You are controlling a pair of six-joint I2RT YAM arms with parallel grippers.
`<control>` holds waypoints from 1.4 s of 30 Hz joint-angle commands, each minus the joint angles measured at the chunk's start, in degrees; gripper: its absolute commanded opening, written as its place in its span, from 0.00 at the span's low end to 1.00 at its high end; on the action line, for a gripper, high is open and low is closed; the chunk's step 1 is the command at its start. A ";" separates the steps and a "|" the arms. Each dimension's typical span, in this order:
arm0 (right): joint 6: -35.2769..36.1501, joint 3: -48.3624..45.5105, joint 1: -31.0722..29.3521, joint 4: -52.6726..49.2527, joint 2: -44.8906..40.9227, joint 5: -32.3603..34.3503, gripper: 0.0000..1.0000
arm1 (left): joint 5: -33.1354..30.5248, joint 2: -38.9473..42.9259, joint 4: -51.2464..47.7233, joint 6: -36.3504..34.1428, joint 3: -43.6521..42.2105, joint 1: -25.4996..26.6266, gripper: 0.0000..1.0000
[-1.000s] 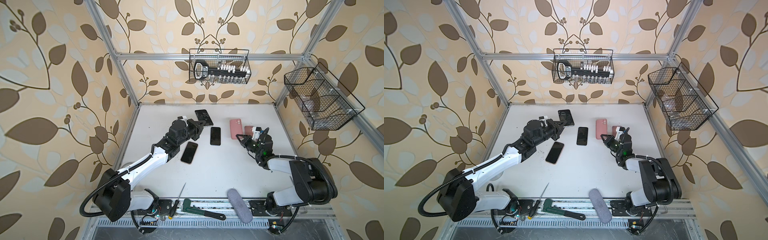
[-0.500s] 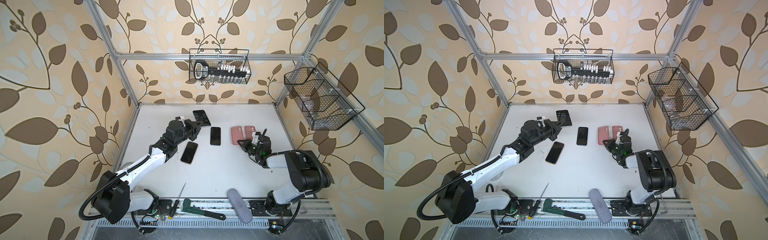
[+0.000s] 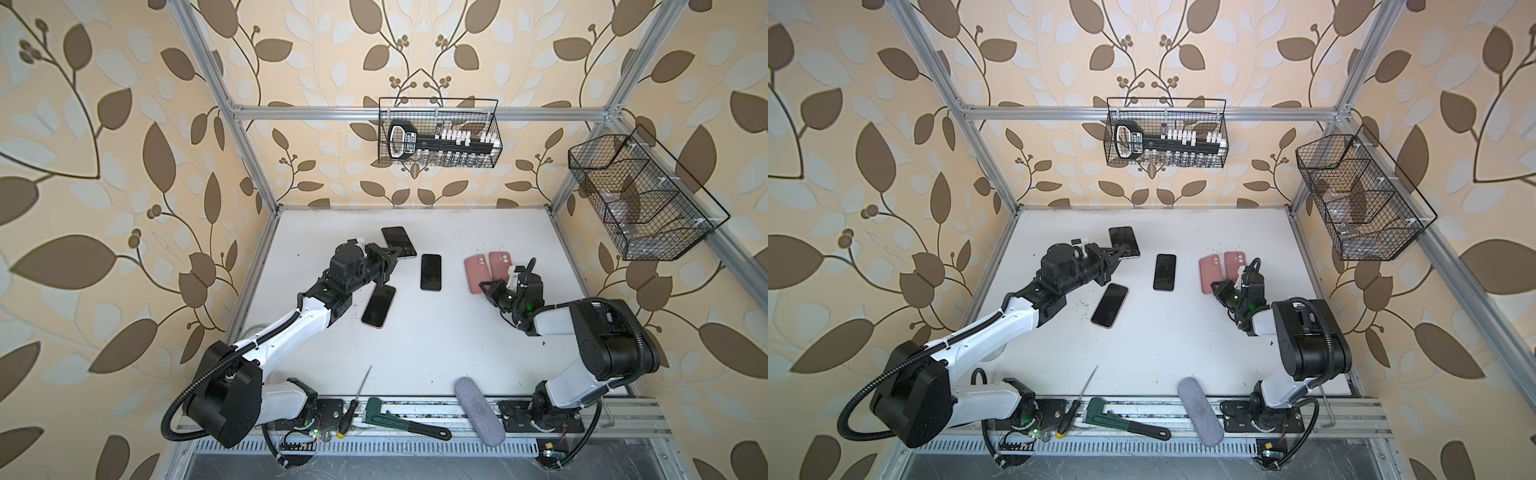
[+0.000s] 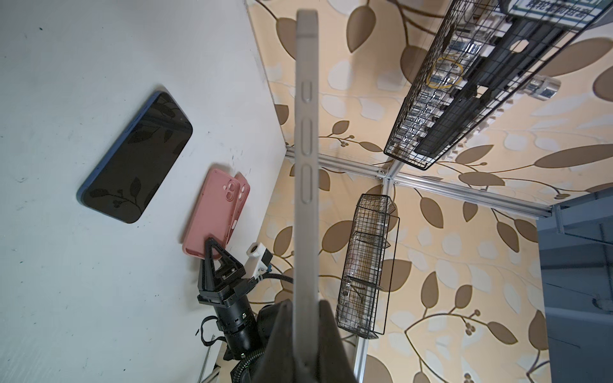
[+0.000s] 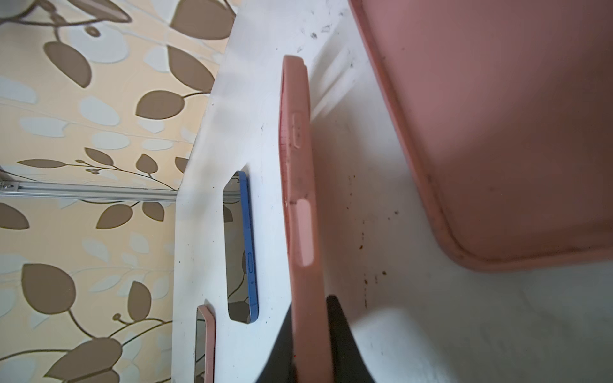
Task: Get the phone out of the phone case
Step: 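Lower the pink case onto the table, open the right gripper and withdraw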
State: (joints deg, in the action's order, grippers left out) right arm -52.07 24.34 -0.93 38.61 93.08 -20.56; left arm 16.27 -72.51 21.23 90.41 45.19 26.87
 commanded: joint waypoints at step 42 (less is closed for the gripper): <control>13.47 -4.65 1.64 -20.09 -27.82 15.70 0.48 | 0.96 2.17 0.00 -7.50 1.04 -3.64 0.00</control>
State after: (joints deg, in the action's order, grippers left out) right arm -41.95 17.96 0.56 22.04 66.28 -5.34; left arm 16.60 -71.99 20.10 88.12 44.69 25.02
